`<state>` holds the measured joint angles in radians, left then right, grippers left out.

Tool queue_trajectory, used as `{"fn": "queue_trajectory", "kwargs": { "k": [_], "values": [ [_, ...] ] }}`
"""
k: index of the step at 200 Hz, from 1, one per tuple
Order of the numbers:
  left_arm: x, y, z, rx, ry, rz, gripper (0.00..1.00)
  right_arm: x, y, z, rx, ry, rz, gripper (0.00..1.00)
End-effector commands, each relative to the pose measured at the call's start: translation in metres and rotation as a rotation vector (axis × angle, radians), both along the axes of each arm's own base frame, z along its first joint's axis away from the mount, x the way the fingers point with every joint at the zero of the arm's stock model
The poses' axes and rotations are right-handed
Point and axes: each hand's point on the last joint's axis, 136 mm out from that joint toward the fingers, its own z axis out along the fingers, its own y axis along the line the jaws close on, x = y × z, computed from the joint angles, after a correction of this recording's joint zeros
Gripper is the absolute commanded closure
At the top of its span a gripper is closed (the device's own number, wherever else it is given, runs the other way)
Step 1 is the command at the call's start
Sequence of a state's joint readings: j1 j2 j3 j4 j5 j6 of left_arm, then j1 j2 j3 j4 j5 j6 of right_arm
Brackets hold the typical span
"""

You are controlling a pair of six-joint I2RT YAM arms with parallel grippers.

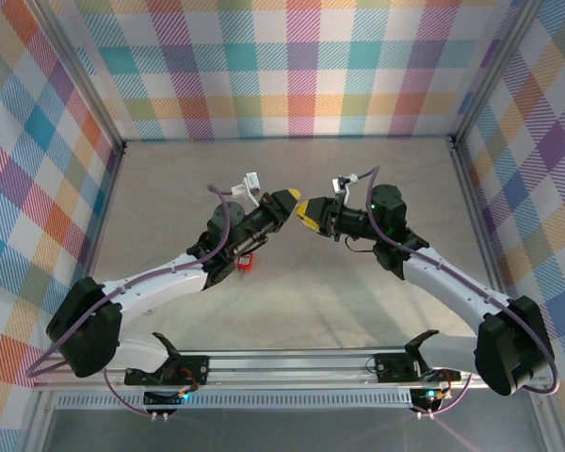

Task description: Unlock with the key

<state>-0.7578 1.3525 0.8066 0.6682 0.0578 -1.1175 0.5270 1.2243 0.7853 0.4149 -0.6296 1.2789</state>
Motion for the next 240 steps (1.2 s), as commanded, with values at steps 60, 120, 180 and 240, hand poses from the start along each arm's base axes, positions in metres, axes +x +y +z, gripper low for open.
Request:
{"fn": "queue_trajectory", "kwargs": {
  "k": [60, 120, 180, 240],
  "values": [
    [-0.002, 0.000, 0.008, -0.067, -0.040, 0.005, 1.00, -0.002, 0.003, 0.017, 0.031, -0.042, 0.015, 0.95],
    [-0.003, 0.035, -0.024, 0.152, 0.051, 0.096, 0.38, -0.009, -0.005, 0.007, -0.145, -0.031, 0.019, 1.00],
    [-0.045, 0.209, -0.064, 0.959, 0.394, 0.322, 0.07, -0.029, -0.042, -0.048, -0.522, 0.030, 0.006, 1.00],
    [-0.096, 0.303, -0.094, 1.069, 0.688, 0.423, 0.05, -0.031, -0.039, -0.065, -0.549, 0.031, 0.060, 1.00]
  ]
}}
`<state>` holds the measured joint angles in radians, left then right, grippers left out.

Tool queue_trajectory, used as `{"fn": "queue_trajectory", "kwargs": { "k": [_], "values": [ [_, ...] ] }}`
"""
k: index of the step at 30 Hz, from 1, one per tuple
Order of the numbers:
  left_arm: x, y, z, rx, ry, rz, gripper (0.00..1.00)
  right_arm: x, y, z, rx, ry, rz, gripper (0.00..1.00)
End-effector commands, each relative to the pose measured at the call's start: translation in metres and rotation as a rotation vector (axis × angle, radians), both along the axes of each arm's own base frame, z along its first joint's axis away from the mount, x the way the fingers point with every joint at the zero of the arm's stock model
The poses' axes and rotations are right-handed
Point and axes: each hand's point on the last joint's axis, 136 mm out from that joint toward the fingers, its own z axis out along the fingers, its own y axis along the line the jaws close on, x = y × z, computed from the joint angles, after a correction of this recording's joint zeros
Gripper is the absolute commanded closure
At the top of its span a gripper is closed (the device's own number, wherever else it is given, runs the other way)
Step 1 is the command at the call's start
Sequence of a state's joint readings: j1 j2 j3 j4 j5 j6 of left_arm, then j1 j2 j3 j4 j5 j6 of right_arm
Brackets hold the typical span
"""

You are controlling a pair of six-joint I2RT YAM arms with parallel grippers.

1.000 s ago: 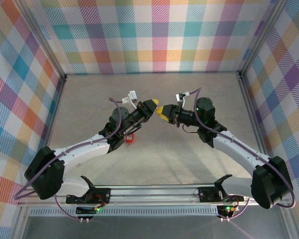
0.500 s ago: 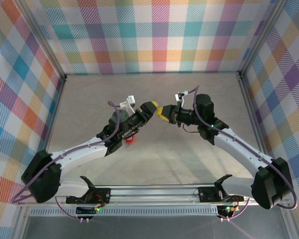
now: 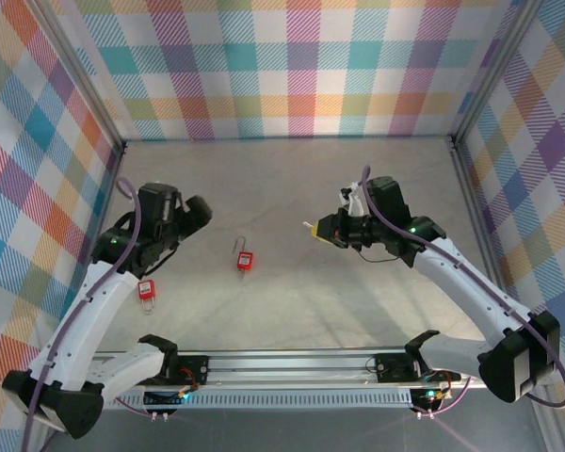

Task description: Unlock with the key

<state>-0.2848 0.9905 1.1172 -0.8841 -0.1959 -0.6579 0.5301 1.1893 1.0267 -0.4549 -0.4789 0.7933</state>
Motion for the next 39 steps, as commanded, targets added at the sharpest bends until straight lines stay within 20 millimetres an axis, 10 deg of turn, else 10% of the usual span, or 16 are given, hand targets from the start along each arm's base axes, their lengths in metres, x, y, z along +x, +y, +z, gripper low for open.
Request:
{"fn": "queue_trajectory", "kwargs": {
  "k": [1, 22, 39],
  "values": [
    [-0.048, 0.032, -0.034, 0.098, 0.214, 0.015, 0.05, -0.008, -0.002, -0.012, -0.046, -0.001, 0.044, 1.00],
    [-0.055, 0.074, -0.137, 0.084, 0.515, 0.205, 0.07, -0.018, -0.021, -0.037, -0.065, 0.039, 0.015, 1.00],
    [-0.068, 0.123, -0.173, 0.102, 0.528, 0.415, 0.05, -0.021, -0.021, -0.041, -0.050, 0.181, 0.074, 1.00]
  ]
}}
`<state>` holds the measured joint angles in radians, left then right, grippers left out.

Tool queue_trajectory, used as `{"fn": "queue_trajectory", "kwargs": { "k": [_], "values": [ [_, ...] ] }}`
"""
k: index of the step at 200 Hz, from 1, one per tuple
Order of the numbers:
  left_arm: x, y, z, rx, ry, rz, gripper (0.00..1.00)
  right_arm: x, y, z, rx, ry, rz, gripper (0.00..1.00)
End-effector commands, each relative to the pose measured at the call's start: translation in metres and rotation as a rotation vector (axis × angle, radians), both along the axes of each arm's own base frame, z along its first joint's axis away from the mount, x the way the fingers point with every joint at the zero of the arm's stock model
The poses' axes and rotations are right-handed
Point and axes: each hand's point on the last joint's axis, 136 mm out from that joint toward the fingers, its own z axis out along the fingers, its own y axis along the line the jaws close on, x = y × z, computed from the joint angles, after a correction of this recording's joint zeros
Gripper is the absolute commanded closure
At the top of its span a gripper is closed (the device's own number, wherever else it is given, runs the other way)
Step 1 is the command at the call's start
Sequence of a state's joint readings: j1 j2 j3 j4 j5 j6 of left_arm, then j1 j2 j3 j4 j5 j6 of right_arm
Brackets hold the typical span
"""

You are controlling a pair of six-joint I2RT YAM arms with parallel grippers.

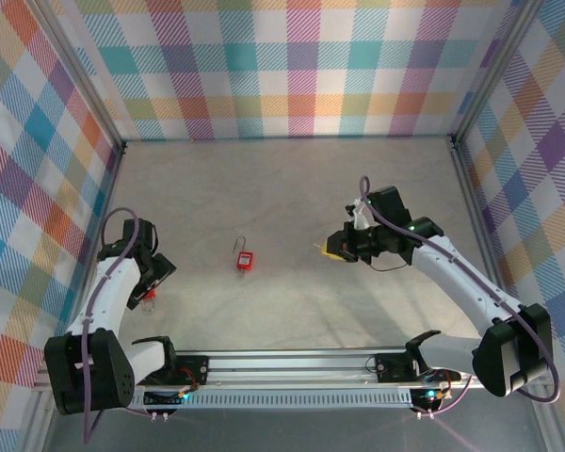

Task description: Unlock with the key

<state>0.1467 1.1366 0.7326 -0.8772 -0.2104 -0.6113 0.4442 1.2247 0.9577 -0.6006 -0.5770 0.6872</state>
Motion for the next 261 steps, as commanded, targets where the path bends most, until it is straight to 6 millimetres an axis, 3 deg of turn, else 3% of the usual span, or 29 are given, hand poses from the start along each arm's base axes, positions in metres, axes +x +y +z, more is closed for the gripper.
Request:
{"fn": "queue_trajectory", "kwargs": {
  "k": [1, 47, 164, 200, 238, 261],
  "values": [
    [0.003, 0.015, -0.006, 0.040, 0.003, 0.024, 0.05, -0.003, 0.004, 0.010, 0.026, 0.016, 0.025, 1.00],
    [0.009, 0.027, -0.020, 0.004, -0.018, 0.063, 0.06, -0.005, -0.002, 0.009, -0.002, 0.023, 0.004, 1.00],
    [0.033, 0.027, -0.069, -0.063, 0.044, 0.021, 0.12, -0.010, -0.011, 0.004, -0.033, 0.030, -0.051, 1.00],
    [0.049, 0.017, -0.074, -0.136, 0.012, -0.016, 0.23, -0.008, -0.012, 0.003, -0.038, 0.032, -0.060, 1.00],
    [0.060, -0.003, -0.072, -0.239, -0.049, -0.071, 0.44, -0.007, -0.012, 0.000, -0.044, 0.033, -0.073, 1.00],
    [0.062, -0.014, -0.070, -0.296, -0.081, -0.100, 0.49, -0.005, -0.013, -0.001, -0.044, 0.033, -0.088, 1.00]
  ]
}}
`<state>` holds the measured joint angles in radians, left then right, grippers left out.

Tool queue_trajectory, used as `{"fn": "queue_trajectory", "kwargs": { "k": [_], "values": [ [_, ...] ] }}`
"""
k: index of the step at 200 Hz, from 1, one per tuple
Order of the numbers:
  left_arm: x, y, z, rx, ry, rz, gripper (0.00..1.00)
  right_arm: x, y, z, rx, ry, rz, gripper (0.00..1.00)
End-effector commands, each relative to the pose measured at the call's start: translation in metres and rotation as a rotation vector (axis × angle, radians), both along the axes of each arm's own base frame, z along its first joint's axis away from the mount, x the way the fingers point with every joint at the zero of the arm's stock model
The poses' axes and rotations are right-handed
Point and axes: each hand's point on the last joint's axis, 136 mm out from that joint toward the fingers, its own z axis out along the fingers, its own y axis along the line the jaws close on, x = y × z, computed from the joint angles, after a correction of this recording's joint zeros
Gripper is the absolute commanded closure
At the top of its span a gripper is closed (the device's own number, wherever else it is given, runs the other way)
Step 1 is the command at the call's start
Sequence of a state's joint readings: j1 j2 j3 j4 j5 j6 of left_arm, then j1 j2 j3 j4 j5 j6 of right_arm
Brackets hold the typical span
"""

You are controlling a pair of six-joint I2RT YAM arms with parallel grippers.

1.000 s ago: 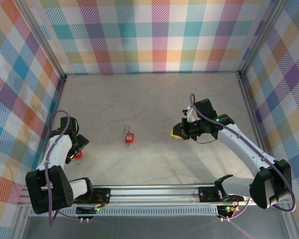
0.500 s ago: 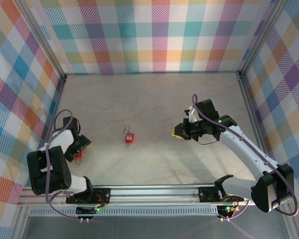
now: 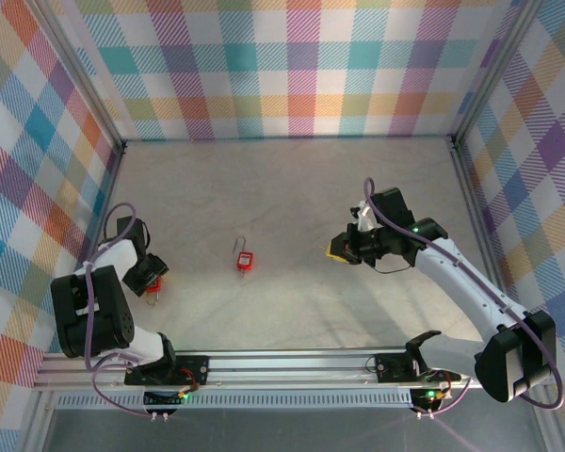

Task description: Unlock with the key

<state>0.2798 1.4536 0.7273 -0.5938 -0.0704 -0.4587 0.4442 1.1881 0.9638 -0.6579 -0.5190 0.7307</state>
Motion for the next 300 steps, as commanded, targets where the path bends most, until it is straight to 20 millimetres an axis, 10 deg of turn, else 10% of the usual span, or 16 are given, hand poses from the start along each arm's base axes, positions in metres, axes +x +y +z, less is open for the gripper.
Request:
{"fn": "queue_trajectory", "kwargs": {
  "k": [1, 147, 300],
  "values": [
    [0.023, -0.030, -0.011, -0.182, -0.117, -0.048, 0.49, -0.001, -0.003, -0.003, -0.002, 0.008, -0.026, 1.00],
    [0.053, -0.142, -0.004, -0.281, -0.131, -0.306, 0.58, -0.014, -0.013, -0.022, -0.031, 0.016, -0.041, 1.00],
    [0.042, -0.131, 0.040, -0.152, -0.065, -0.449, 0.26, -0.015, -0.014, -0.019, -0.024, 0.002, -0.052, 1.00]
  ]
}}
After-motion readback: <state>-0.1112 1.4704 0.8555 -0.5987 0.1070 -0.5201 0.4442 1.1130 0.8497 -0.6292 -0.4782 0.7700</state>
